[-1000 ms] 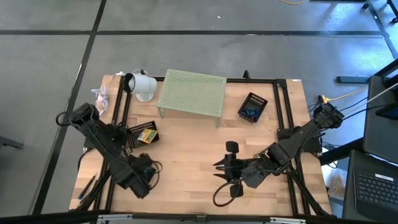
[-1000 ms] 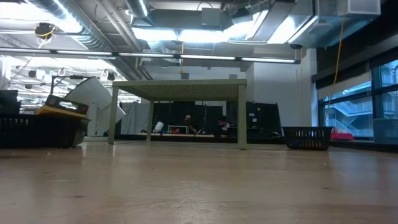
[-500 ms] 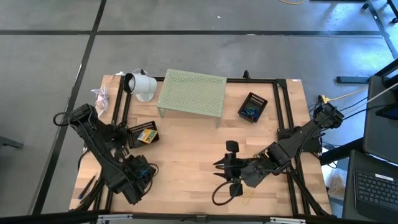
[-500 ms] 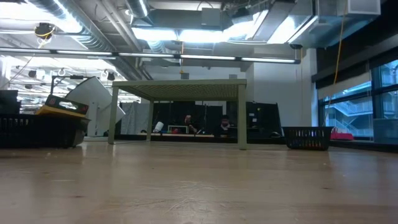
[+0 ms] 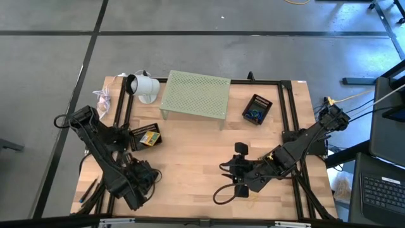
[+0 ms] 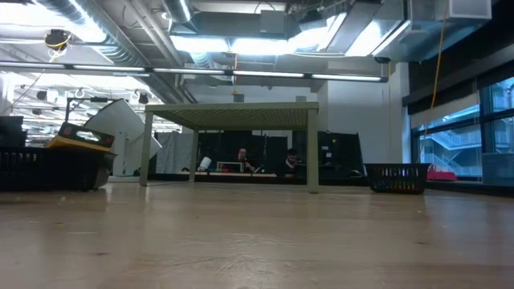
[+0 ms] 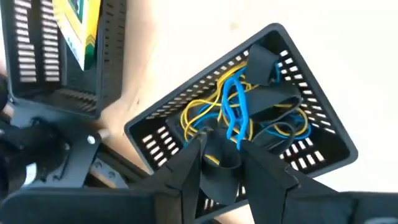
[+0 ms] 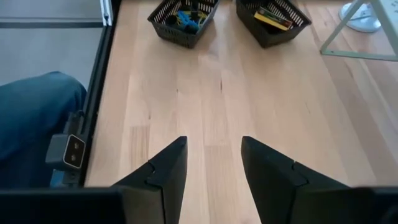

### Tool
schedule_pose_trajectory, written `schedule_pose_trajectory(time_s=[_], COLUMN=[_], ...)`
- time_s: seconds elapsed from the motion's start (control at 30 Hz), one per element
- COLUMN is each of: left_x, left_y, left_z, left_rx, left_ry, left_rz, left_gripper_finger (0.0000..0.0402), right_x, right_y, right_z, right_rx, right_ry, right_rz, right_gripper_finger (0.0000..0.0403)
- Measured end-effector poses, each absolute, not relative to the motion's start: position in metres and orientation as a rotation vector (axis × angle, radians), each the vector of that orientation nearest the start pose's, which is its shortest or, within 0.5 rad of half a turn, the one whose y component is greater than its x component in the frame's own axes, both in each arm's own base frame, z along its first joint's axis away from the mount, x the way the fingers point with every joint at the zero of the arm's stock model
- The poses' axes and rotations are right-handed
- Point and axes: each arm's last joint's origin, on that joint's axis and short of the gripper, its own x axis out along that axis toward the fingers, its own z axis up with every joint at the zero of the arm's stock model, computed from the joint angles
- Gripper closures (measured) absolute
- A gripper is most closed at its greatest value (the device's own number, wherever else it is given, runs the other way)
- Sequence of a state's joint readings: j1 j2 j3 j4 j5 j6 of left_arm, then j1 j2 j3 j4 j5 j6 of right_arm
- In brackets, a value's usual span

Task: Pick & Place Office Desk Supplies
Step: Put the black rubber band into the bottom left black bin, then put the yellow rubber band into the bottom left black bin

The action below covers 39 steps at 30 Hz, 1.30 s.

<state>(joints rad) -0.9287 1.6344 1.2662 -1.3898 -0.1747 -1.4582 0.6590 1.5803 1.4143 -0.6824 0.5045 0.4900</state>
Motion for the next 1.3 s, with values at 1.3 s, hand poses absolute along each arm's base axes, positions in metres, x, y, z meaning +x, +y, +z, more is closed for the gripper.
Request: schedule_pose_trajectory(time_s=[1.3], left_x=[0.222], left_y=[-0.194], left_z=[0.248], left_rx=[-0.197], left_ry=[0.701], left_rz=[0.653], left_gripper_finger=[0.0251], right_x=[0.231], right_y=[0.206], right_z=[0.213], right_rx=[0.268], right_ry=[1.19], right_rz=[0.178], right_gripper_finger=[0.0248])
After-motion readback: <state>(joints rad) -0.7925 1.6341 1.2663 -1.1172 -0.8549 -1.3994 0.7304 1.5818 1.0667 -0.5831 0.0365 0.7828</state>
